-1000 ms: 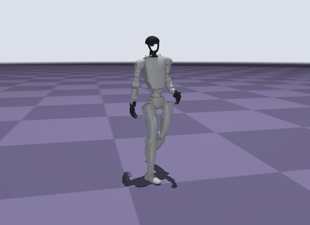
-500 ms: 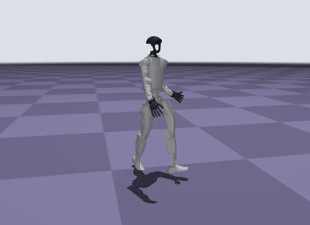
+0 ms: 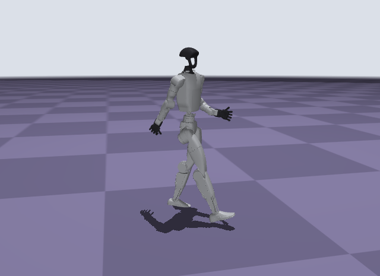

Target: Walk run

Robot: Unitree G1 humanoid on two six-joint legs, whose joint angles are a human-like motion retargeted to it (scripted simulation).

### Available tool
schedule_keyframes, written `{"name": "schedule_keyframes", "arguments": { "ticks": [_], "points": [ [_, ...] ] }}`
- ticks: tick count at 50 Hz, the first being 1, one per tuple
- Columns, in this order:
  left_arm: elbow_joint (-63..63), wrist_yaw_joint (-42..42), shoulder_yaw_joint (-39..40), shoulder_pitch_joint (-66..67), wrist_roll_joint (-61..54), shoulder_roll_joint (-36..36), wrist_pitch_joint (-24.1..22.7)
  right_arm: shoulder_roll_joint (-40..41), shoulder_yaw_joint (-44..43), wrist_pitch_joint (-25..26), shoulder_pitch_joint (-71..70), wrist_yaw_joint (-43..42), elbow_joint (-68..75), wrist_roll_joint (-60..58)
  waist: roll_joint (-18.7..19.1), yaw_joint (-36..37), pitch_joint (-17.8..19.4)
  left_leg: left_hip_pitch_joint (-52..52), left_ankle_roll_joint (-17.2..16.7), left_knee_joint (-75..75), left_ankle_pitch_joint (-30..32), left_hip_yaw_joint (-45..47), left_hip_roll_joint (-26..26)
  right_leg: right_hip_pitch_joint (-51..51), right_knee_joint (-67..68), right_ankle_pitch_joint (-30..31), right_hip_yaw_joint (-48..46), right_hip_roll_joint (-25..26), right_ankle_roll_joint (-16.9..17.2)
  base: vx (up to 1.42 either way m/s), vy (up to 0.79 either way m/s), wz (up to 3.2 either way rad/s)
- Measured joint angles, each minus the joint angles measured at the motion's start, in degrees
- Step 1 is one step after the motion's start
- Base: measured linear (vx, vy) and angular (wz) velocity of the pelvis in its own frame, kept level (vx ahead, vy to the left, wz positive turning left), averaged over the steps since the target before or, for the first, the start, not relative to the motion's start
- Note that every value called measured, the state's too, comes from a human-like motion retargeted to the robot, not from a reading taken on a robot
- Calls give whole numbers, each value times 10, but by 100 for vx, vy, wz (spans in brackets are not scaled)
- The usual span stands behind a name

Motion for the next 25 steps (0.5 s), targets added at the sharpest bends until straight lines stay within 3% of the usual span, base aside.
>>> {"name": "schedule_keyframes", "arguments": {
  "ticks": [2, 3, 5, 8, 10, 12, 13, 18, 22, 25],
  "points": [
    [9, 4, -3, 7, 1, -9, 1, -1, -7, 8, -4, 11, 0, 6, 9, -8, -9, 12, -27, 19, 34, -6, 15, 6, 8, -6, -59, -4, -25, 104, -65, 32],
    [15, 6, -3, 12, 2, -15, 4, -4, -11, 12, -14, 14, 0, 13, 10, -12, -18, 13, -45, 32, 65, -9, 21, 7, 37, -4, -69, 0, -54, 101, -65, 67],
    [23, 6, -5, 29, 3, -26, 4, -10, -24, 13, -37, 2, 0, 30, 6, -31, -34, 16, -91, 66, 155, -32, 27, 15, 79, 34, -185, -34, -42, 108, -76, 82],
    [30, -1, 3, 62, 6, -41, 2, -26, -31, -12, -96, -36, 0, 66, -4, -42, -44, -7, -161, 188, 367, -57, 28, 36, 120, 28, -20, 3, -66, 105, -81, 17],
    [30, 5, 0, 78, 3, -46, -1, -44, -29, -27, -156, -58, 0, 90, -2, -44, -35, -68, -181, 353, 446, -40, 49, 66, 136, -8, -1, 34, -99, 95, -68, -55],
    [34, 2, 7, 81, -4, -48, 1, -61, -27, -20, -220, -75, -25, 102, 3, -26, -22, -128, -176, 506, 446, -35, 69, 114, 135, -29, -60, 56, -120, 95, -65, -95],
    [36, -4, 12, 80, -7, -51, 3, -68, -30, -14, -255, -86, -47, 104, -19, -31, -32, -151, -150, 497, 443, -26, 34, 127, 120, -30, -52, 36, -121, 82, -62, -39],
    [29, -10, 34, 92, -3, -40, 1, -88, -19, -36, -397, -135, -170, 81, -51, -3, -32, -276, -56, 509, 291, 67, 43, 205, 76, -46, 2, 72, -144, 85, -56, -108],
    [8, -26, 47, 104, 20, -19, -7, -111, 29, -80, -481, -153, -252, 93, -66, 64, -32, -355, -22, 360, 201, 128, 61, 258, 56, -61, 51, 113, -168, 90, -42, -188],
    [3, -43, 58, 105, 35, -12, -8, -127, 52, -109, -519, -172, -301, 102, -57, 108, -29, -378, 0, 169, 203, 134, 63, 302, 51, -79, 75, 150, -184, 101, -36, -138]
  ]
}}
